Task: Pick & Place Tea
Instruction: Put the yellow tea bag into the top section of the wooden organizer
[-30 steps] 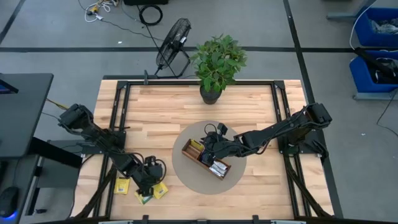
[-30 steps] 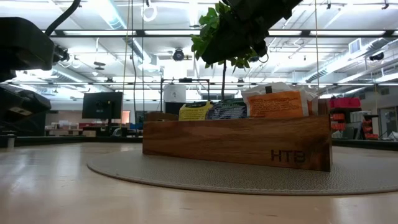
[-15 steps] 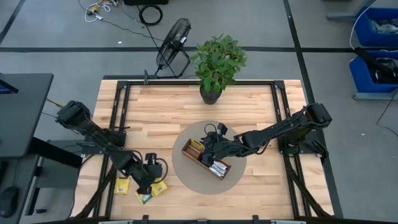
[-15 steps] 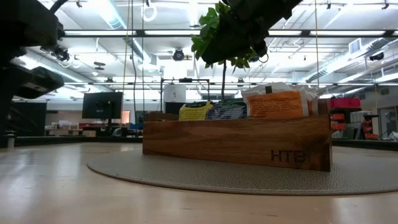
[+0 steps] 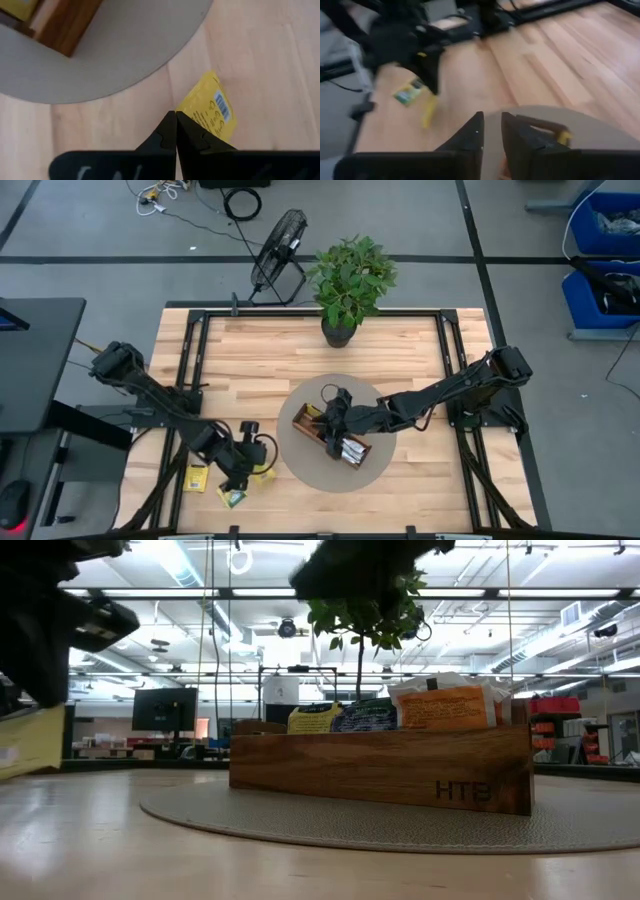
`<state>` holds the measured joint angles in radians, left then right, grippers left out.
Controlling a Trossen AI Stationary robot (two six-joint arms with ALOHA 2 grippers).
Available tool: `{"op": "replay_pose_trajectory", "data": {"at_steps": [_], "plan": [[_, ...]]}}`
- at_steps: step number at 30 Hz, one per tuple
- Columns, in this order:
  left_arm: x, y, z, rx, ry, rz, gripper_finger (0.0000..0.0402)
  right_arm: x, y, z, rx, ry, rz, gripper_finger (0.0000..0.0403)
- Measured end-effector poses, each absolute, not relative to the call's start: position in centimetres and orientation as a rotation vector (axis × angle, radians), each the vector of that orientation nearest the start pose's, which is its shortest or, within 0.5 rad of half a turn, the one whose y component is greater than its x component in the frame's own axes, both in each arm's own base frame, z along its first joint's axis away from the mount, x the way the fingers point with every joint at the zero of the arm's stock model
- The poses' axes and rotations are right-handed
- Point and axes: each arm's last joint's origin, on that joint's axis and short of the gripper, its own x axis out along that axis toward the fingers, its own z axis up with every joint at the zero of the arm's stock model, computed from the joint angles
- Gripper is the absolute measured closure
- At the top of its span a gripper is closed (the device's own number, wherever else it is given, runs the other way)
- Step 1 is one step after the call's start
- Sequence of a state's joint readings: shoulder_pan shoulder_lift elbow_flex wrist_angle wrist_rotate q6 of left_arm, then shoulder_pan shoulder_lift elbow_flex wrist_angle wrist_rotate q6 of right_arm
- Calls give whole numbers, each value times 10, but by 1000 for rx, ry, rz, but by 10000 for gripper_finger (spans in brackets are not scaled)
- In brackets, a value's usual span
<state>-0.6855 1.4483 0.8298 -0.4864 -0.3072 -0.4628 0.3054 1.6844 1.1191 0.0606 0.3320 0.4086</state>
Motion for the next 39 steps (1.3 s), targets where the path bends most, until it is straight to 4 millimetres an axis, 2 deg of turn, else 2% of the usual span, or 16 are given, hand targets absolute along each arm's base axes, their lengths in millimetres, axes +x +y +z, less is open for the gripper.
{"op": "replay_pose_trajectory", "data": {"at_steps": [4,7,12,17,20,25,34,39], "plan": [[216,-159,194,144,1000,-115,401,362,106,241,276,443,-33,296],[220,-158,198,166,984,-126,401,366,110,237,311,437,33,260],[229,-153,206,209,963,-137,401,376,114,221,337,426,66,194],[235,-146,209,233,953,-135,401,384,117,208,346,405,79,158],[237,-144,209,242,952,-134,401,388,118,200,342,420,76,155],[240,-141,210,248,940,-134,401,399,127,199,295,427,91,164],[251,-144,235,292,868,-170,401,424,133,190,213,550,32,179],[251,-142,235,302,884,-165,401,427,134,192,214,543,34,179]]}}
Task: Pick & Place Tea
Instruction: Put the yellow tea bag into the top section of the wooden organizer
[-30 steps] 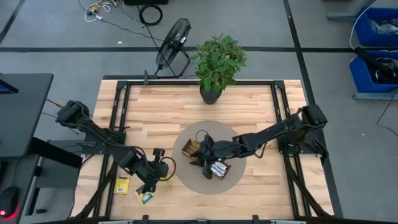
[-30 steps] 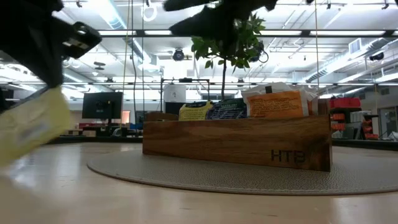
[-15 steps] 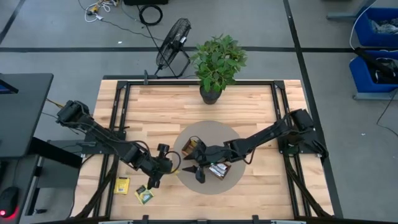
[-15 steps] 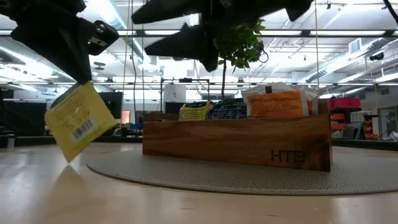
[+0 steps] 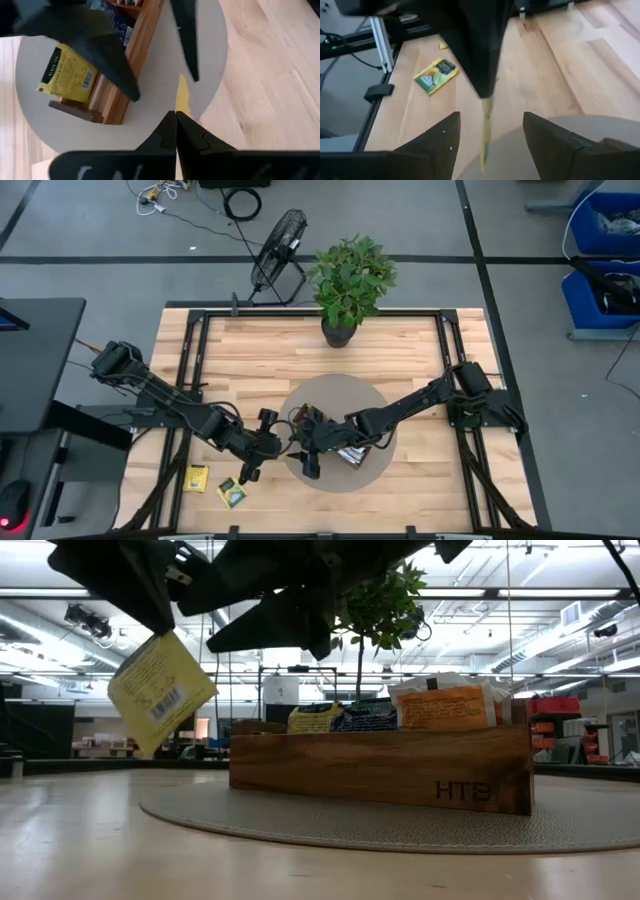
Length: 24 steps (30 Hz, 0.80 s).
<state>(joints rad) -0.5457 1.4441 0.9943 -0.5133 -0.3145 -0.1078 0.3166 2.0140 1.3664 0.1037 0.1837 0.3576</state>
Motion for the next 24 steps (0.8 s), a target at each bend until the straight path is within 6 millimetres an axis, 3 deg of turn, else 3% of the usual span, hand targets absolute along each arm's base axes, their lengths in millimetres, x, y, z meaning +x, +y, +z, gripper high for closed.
{"op": "replay_pose_trajectory", "data": {"at_steps": [24], "plan": [[260,-137,240,353,810,-184,401,425,129,189,253,583,-7,179]]}}
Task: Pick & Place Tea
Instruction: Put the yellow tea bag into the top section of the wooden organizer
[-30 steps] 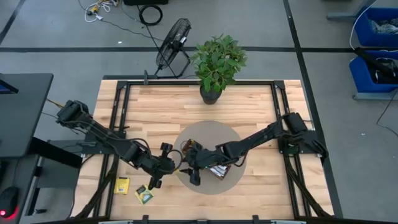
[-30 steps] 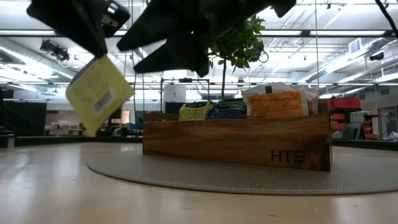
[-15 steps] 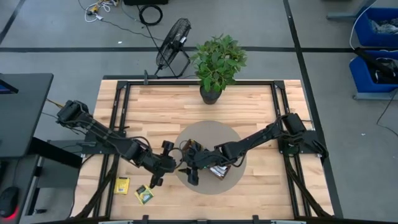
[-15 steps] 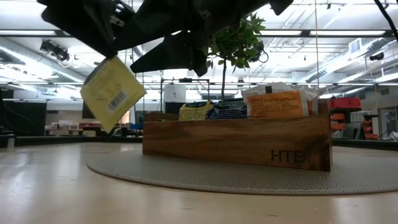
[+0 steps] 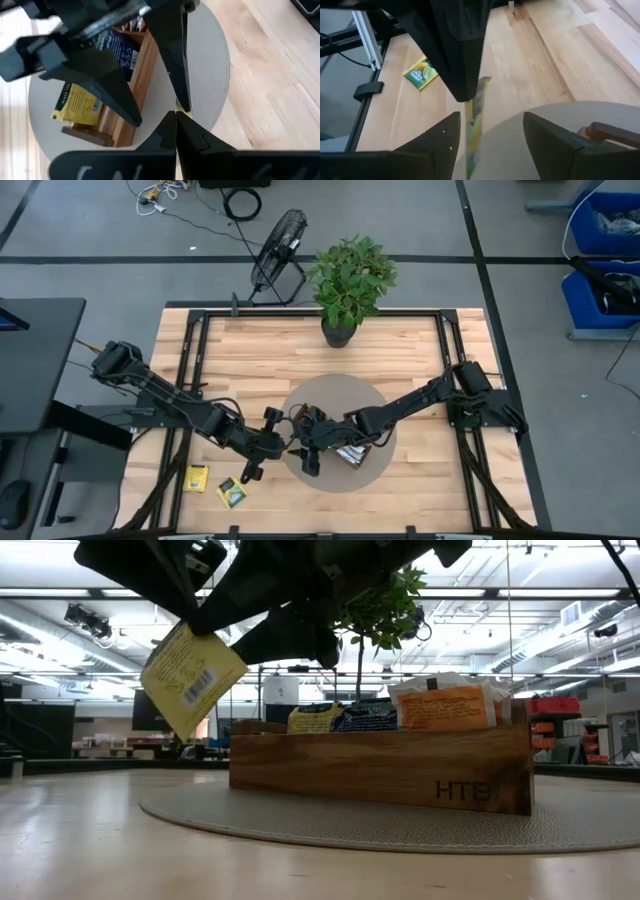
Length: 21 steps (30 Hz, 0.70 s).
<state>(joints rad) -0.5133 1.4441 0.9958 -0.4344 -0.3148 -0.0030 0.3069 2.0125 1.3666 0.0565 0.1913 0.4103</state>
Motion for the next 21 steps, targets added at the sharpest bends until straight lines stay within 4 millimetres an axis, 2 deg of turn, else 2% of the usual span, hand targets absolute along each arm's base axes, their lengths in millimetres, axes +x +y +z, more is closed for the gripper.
{"op": "replay_pose_trajectory", "data": {"at_steps": [4,8,12,17,21], "plan": [[262,-137,241,362,786,-189,401,425,129,188,265,596,-3,186],[265,-137,248,358,772,-186,401,425,127,187,279,609,-7,213],[267,-138,254,373,753,-194,401,425,128,187,284,614,9,271],[267,-138,255,367,754,-188,398,425,128,188,262,611,18,384],[267,-138,255,352,754,-182,381,424,128,187,254,615,18,389]]}}
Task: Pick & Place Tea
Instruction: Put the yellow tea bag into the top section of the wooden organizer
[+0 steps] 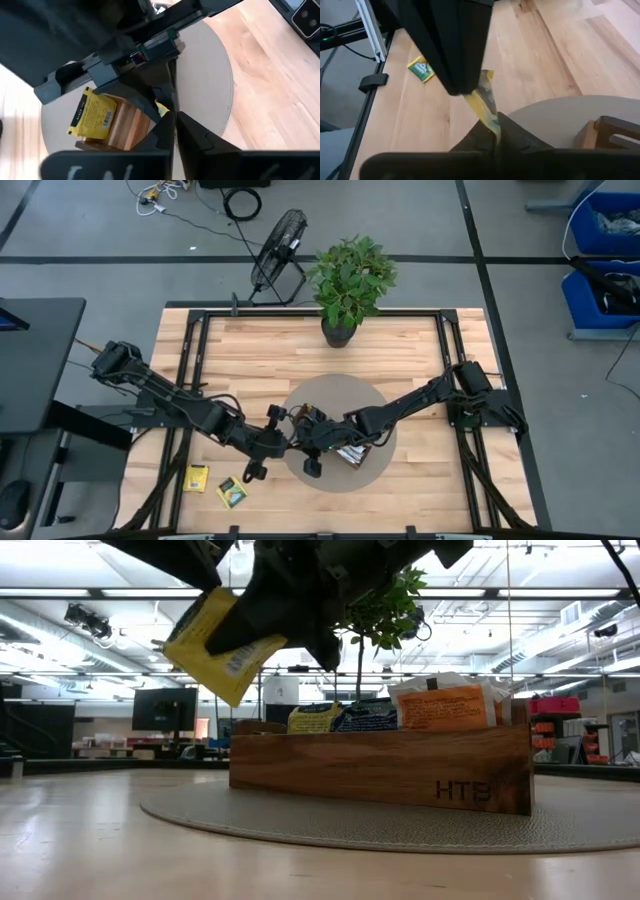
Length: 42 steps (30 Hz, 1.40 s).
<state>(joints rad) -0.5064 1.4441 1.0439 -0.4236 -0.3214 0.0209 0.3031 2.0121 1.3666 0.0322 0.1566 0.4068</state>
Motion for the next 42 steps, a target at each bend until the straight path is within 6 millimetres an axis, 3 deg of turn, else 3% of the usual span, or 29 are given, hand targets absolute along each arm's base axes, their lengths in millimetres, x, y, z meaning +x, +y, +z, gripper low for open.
{"op": "replay_pose_trajectory", "data": {"at_steps": [8,14,22,27,35,42], "plan": [[262,-136,251,310,823,-175,302,418,130,185,201,661,-54,399],[254,-139,253,246,707,-189,265,408,144,193,130,647,-94,401],[220,-121,250,104,419,-152,259,399,163,201,60,585,-148,402],[205,-109,233,18,322,-130,259,399,166,206,15,526,-195,402],[200,-98,211,-99,308,-88,259,405,166,221,-14,401,-166,403],[200,-99,213,-109,278,-131,259,411,153,221,40,410,-159,403]]}}
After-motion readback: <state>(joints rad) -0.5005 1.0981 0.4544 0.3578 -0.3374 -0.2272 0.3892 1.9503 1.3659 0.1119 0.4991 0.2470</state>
